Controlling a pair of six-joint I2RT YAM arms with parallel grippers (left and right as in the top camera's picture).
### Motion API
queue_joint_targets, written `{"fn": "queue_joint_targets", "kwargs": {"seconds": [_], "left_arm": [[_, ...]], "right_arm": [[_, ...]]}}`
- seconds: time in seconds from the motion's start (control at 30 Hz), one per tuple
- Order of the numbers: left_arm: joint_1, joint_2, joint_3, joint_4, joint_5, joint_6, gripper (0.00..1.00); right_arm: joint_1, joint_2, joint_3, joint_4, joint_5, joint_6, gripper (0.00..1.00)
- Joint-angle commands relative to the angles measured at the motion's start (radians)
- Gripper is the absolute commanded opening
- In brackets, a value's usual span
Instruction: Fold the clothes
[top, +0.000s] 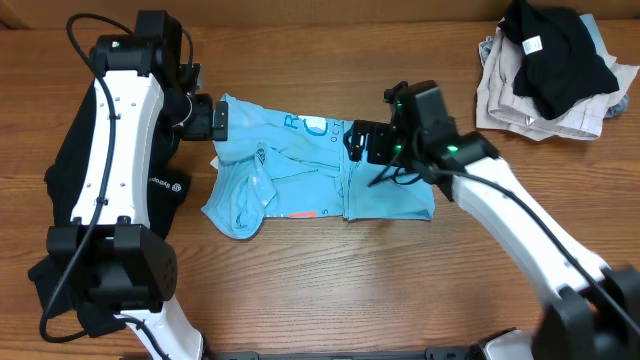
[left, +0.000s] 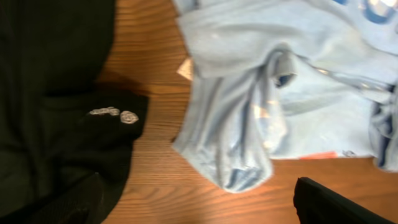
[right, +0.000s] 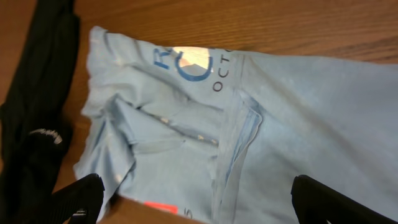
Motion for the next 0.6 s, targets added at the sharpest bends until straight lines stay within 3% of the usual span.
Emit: {"fn": "queue_joint_targets", "kwargs": {"seconds": [0.0,0.27,0.43,0.57], "left_arm": [[0.004,-0.052,0.023,0.001,0.144,0.077,1.0],[0.004,-0.069,0.022,0.076,0.165,0.256,1.0],[0.006,0.045,0.022,0.202,0.133,0.293,1.0],[0.008,0.124,0.022,0.273,0.134,0.335,1.0]], "right_arm": [[-0.003,-0.095,0.023,-0.043,0.017,-0.076,1.0],[-0.003,-0.119,0.023,-0.189,0.133,-0.113,1.0],[-0.007,-0.119,0.023,-0.359,0.348,-0.085,0.98],[-0.024,-0.119,0.023,-0.407,0.354,-0.086,0.98]]}}
